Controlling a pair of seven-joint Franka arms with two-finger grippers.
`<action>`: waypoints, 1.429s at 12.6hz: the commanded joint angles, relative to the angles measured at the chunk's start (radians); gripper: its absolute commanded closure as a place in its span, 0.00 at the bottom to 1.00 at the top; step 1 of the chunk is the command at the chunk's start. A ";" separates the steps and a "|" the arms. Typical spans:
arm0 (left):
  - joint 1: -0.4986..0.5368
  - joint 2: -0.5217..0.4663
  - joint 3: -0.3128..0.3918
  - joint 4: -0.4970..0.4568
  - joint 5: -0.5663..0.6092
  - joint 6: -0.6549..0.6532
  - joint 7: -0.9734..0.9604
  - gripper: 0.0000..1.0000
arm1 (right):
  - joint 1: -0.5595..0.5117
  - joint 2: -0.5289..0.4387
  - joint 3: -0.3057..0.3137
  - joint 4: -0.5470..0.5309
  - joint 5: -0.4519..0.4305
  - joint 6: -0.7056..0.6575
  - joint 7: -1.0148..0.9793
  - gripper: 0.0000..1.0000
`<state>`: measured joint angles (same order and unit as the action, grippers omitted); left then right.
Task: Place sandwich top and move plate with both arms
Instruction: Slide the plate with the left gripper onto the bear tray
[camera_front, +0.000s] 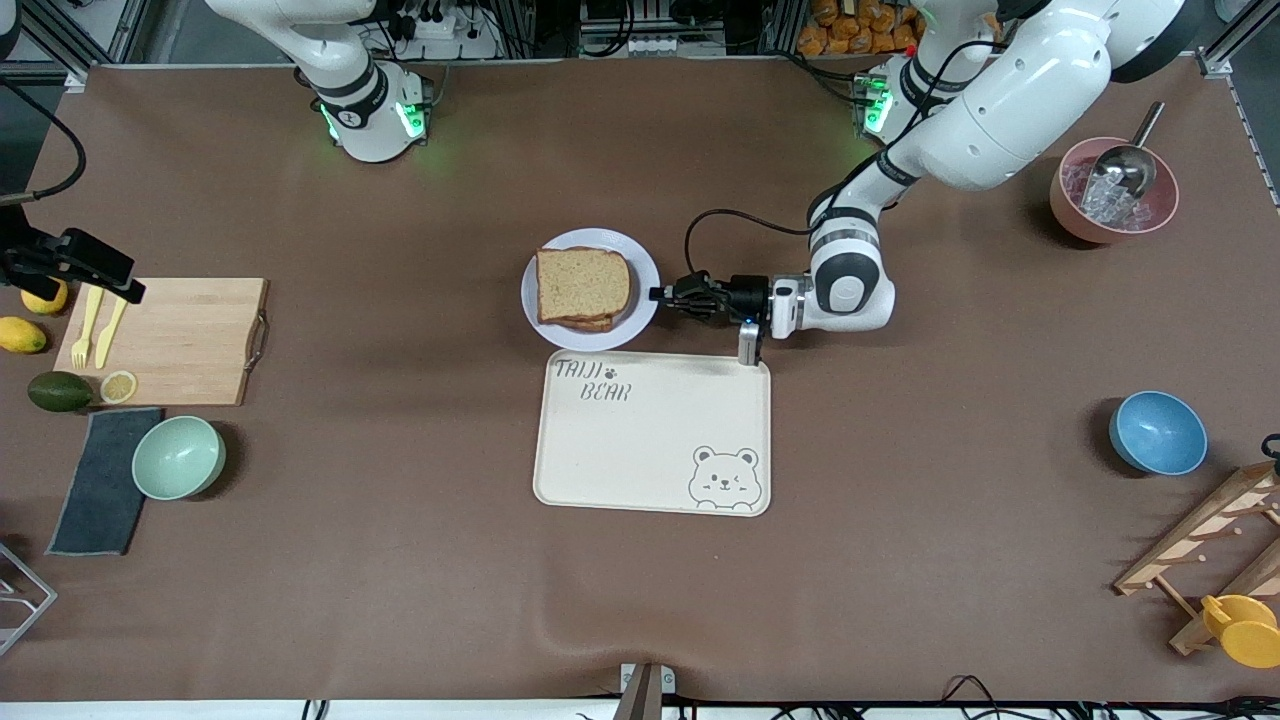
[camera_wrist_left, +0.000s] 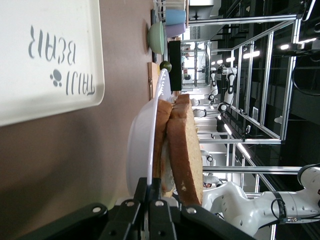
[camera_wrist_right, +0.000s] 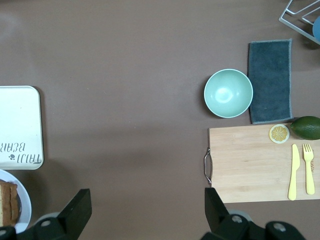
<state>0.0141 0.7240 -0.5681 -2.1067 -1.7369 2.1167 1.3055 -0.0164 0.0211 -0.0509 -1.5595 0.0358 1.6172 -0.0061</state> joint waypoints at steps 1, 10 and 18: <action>0.041 -0.029 -0.019 0.004 -0.024 -0.021 0.008 1.00 | -0.016 -0.006 0.014 -0.005 -0.011 0.013 0.017 0.00; 0.078 -0.014 0.111 0.164 0.184 -0.018 -0.264 1.00 | -0.027 0.002 0.013 -0.013 0.030 0.029 0.017 0.00; 0.066 0.170 0.178 0.387 0.280 -0.018 -0.298 1.00 | -0.045 0.009 0.013 -0.022 0.030 0.020 0.012 0.00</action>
<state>0.0863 0.8540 -0.3992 -1.7793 -1.4822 2.1183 1.0354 -0.0356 0.0322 -0.0531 -1.5692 0.0481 1.6373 -0.0033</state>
